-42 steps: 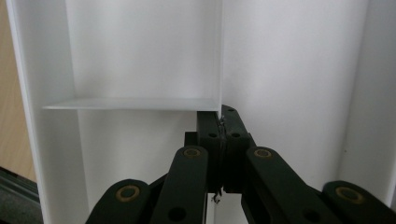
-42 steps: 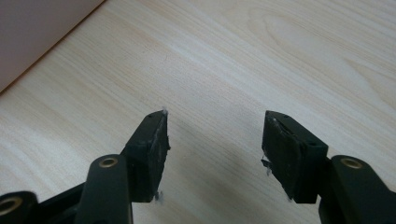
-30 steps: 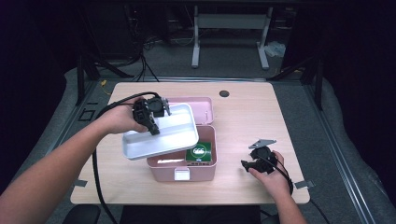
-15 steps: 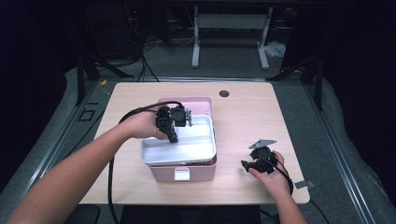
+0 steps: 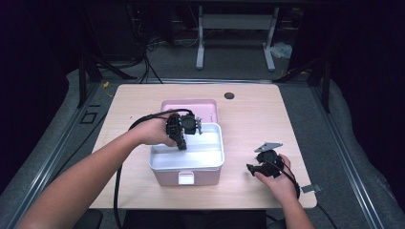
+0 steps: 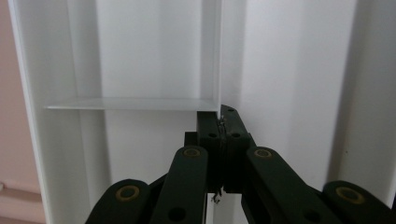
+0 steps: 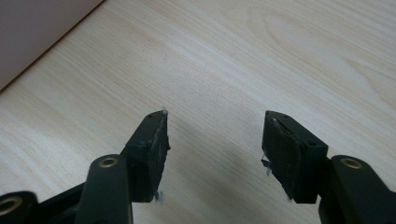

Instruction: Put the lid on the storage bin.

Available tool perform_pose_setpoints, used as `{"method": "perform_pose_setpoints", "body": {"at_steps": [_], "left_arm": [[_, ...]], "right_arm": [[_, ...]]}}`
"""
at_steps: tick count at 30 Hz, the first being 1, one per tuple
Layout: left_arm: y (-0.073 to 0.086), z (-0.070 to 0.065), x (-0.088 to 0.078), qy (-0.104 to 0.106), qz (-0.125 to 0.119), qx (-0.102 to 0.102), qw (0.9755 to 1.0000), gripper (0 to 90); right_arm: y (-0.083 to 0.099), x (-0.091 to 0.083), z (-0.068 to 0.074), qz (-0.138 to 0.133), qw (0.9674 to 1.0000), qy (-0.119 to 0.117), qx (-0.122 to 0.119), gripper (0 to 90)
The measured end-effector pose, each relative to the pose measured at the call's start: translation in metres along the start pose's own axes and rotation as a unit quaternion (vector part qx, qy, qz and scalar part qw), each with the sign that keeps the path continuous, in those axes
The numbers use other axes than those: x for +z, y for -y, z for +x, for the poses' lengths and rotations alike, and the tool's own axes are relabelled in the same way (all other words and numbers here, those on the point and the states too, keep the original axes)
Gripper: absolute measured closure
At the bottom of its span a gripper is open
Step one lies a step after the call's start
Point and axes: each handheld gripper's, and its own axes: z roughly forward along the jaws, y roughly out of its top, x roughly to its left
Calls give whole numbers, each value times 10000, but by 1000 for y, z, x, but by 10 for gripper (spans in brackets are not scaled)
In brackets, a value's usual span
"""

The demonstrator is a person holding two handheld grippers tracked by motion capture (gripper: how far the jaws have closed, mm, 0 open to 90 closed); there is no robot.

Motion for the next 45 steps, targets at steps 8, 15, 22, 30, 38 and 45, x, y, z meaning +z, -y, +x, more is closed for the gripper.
{"method": "perform_pose_setpoints", "body": {"at_steps": [8,15,22,30,38,45], "left_arm": [[3,2,2,54,-60,-43,10000,892],[2,2,3,58,-66,-51,9999,891],[0,2,1,32,14,24,10000,893],[1,2,4,-73,119,81,9999,893],[0,2,14,-36,134,98,9999,894],[3,4,22,16,23,66,10000,892]], "right_arm": [[0,0,0,-12,10000,2,-11,405],[0,1,0,-9,10000,-39,-24,405],[0,1,0,-2,10000,-47,-6,405],[0,0,0,-14,10000,-52,-5,405],[0,0,0,-8,10000,-20,1,405],[0,1,0,-6,10000,-12,-6,405]]}}
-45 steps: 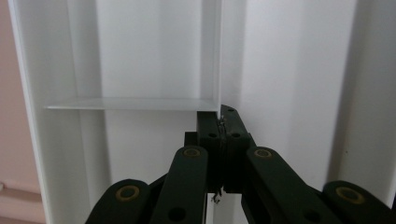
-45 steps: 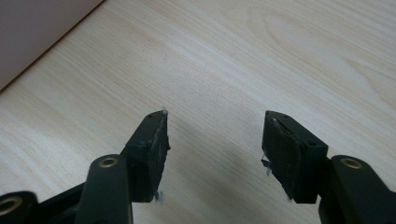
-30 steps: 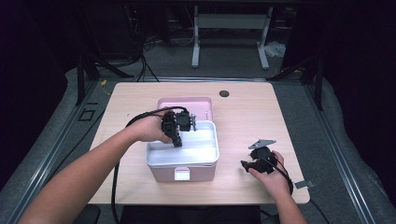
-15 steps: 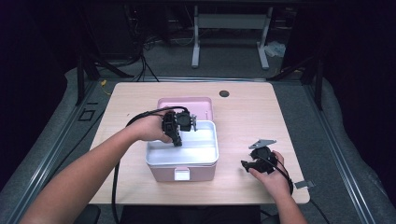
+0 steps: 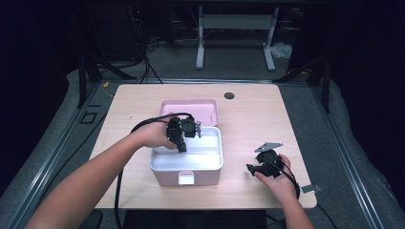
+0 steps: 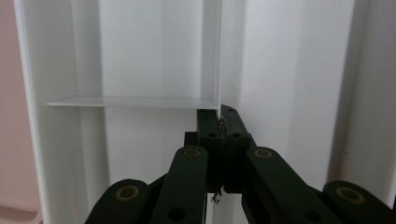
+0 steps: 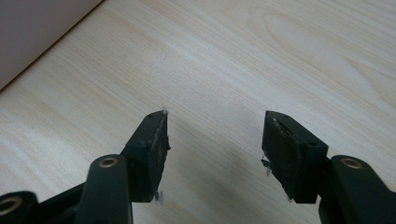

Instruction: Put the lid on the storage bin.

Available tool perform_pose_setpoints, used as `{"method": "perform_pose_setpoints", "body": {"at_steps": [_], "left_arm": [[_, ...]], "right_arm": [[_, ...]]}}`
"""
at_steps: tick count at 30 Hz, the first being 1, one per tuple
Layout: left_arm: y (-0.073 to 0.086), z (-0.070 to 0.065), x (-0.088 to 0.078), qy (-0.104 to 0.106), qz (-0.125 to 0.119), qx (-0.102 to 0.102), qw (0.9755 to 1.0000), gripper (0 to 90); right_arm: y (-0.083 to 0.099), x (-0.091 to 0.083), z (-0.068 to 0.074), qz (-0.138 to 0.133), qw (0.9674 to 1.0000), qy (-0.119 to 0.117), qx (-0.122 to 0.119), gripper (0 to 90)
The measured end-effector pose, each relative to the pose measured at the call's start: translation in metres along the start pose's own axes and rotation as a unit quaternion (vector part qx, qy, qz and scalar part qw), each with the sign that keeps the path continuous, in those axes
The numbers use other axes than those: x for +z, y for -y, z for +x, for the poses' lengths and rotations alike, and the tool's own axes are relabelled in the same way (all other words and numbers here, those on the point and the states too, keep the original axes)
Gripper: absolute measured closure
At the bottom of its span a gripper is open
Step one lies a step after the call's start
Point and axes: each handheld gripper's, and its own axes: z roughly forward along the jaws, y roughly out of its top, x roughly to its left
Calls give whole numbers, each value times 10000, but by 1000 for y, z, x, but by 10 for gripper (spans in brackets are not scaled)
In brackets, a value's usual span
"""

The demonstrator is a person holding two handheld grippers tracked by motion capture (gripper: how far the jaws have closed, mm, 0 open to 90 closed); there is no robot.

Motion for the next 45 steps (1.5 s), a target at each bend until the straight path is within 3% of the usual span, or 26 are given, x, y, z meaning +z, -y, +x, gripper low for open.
{"method": "perform_pose_setpoints", "body": {"at_steps": [13,21,27,35,36,40,44,45], "left_arm": [[2,-3,3,-118,-59,-32,9999,883],[7,-4,3,-117,-246,-122,9996,875],[7,-4,3,-137,-242,-191,9994,874],[6,-4,3,-133,-178,-186,9996,872],[6,-4,3,-140,-182,-197,9995,872],[6,-4,3,-140,-193,-234,9994,871],[5,-4,3,-168,-156,-223,9995,871],[5,-4,3,-188,-159,-207,9995,871]], "right_arm": [[-1,0,0,-49,10000,31,-40,396],[-3,2,1,13,10000,59,-44,362],[-13,-1,2,-48,9999,-118,-35,354],[-37,-2,3,-21,9998,-171,-28,265],[-47,-2,2,21,9997,-236,-57,230],[-69,-4,2,-64,9996,-239,-96,230],[-91,-3,1,-118,9990,-421,-75,230],[-95,-2,2,-135,9993,-357,-60,232]]}}
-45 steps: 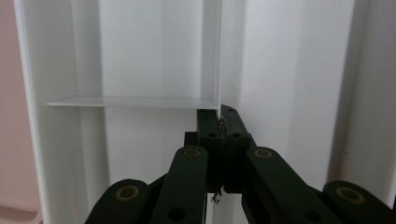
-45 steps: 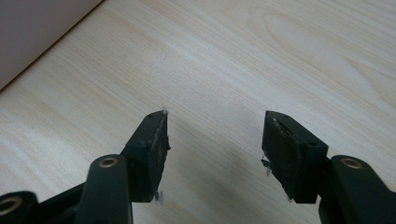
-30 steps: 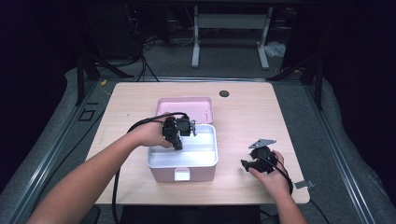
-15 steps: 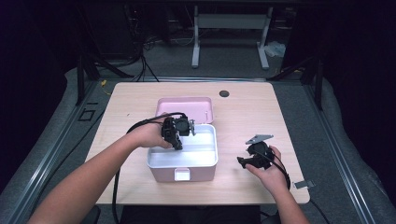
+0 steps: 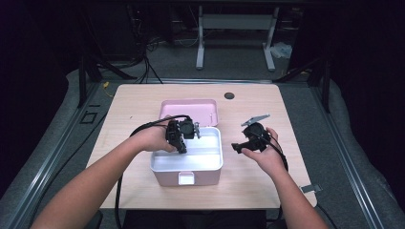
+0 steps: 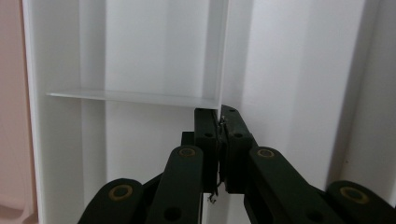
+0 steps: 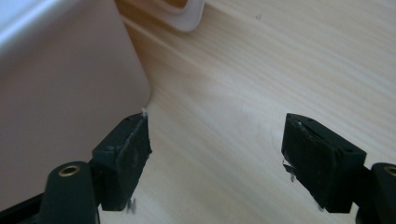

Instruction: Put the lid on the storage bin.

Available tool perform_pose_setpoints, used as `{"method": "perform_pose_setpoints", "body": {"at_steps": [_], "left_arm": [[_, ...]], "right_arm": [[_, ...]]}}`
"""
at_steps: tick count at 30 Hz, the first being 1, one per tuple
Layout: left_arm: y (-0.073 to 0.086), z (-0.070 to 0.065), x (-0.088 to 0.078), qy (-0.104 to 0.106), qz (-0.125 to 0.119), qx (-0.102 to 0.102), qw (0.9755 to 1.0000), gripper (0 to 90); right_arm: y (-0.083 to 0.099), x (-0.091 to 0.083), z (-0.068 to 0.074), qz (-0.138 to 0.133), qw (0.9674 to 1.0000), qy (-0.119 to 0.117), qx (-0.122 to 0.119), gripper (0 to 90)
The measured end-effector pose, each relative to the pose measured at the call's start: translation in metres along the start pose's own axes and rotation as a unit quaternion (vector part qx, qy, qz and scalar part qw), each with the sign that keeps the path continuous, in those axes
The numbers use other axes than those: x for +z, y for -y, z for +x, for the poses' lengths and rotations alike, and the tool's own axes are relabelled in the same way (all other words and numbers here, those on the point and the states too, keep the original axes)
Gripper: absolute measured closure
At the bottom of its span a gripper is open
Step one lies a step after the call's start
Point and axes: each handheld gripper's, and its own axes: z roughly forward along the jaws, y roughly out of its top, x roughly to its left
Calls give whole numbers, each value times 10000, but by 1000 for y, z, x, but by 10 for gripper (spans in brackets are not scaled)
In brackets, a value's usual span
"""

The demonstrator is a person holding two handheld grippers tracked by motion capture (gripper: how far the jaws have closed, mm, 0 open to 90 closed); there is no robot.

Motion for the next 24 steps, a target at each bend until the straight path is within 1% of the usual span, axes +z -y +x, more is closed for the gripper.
{"method": "perform_pose_setpoints", "body": {"at_steps": [1,3,4,5,8,9,10,12,15,16,17,20,21,22,24], "left_arm": [[0,0,0,7,-8,-3,10000,871],[0,0,0,20,-3,-17,10000,871],[0,0,0,8,-10,-3,10000,871],[0,0,0,13,0,-15,10000,871],[1,0,0,25,-28,-27,10000,871],[1,0,0,26,-26,-25,10000,871],[1,0,0,37,-30,-24,10000,871],[1,0,0,45,-37,-28,10000,871],[1,0,0,45,-38,-23,10000,871],[1,0,0,46,-38,-23,10000,871],[1,0,0,36,-39,-8,10000,871],[1,0,0,17,-28,-15,10000,871],[1,0,0,23,-35,-16,10000,871],[1,0,0,19,-29,-15,10000,871],[1,0,0,10,-15,-14,10000,871]], "right_arm": [[-5,1,1,-15,9999,117,5,233],[-8,2,1,-6,9999,141,13,238],[-17,5,3,18,9996,281,-11,239],[-20,6,3,11,9996,293,-23,241],[-30,8,3,-31,9992,405,-17,280],[-33,9,3,-50,9989,470,30,306],[-36,10,1,-51,9991,412,74,355],[-42,12,-1,-58,9992,313,225,367],[-50,15,-4,-144,9986,334,375,374],[-52,17,-5,-142,9985,332,419,389],[-54,18,-6,-127,9986,307,414,419],[-61,24,-7,-91,9981,357,497,436],[-63,25,-8,-116,9975,335,609,469],[-65,27,-9,-120,9969,331,702,480],[-69,29,-12,-175,9959,362,807,512]]}}
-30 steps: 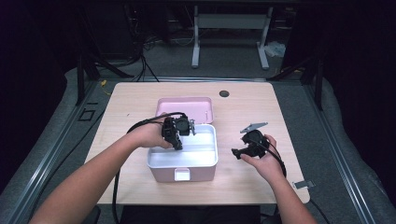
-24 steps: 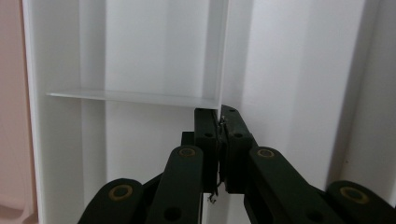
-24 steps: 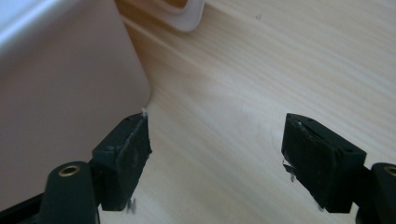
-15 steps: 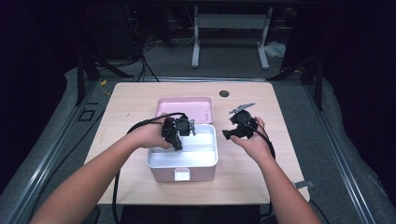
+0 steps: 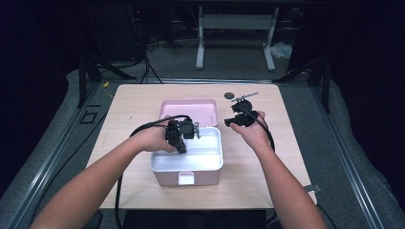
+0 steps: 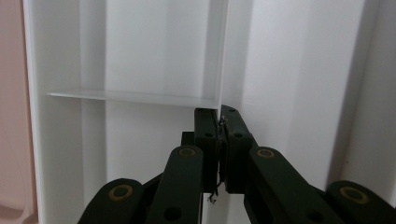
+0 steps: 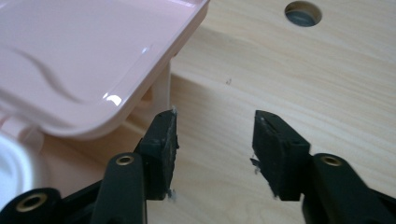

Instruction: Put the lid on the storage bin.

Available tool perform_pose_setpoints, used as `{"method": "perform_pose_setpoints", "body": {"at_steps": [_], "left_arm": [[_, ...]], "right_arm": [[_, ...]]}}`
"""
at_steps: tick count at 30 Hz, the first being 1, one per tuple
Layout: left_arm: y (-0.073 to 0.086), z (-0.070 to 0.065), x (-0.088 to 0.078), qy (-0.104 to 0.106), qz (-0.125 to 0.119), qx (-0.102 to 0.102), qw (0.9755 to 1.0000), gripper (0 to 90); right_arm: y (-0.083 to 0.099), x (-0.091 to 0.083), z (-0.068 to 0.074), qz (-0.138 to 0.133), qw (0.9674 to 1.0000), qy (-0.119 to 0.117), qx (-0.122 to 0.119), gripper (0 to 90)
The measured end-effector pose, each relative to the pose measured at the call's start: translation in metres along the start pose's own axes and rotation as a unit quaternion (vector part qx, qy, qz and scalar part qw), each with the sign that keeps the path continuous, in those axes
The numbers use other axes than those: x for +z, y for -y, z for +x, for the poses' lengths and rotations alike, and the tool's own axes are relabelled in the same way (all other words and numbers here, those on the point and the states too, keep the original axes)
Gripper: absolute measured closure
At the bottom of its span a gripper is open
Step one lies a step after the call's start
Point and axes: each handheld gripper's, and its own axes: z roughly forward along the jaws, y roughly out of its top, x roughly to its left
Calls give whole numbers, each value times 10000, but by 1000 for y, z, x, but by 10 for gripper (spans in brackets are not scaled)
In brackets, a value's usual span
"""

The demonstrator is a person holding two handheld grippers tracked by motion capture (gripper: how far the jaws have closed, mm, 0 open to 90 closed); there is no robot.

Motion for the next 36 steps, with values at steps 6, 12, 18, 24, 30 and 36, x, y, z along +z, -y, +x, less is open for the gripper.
{"method": "perform_pose_setpoints", "body": {"at_steps": [6,12,18,24,30,36], "left_arm": [[0,0,0,18,-8,-1,10000,871],[0,0,0,46,-20,-8,10000,871],[0,0,0,34,-13,-2,10000,871],[0,0,0,22,-4,1,10000,871],[0,0,0,45,-16,-7,10000,871],[0,0,0,29,-13,3,10000,871]], "right_arm": [[-17,9,-4,-110,9991,79,401,577],[-34,17,-2,-87,9986,90,511,611],[-45,23,0,-11,9980,189,596,634],[-54,27,3,-8,9970,7,776,638],[-63,36,7,34,9960,-117,882,637],[-63,47,2,128,9932,-238,1129,642]]}}
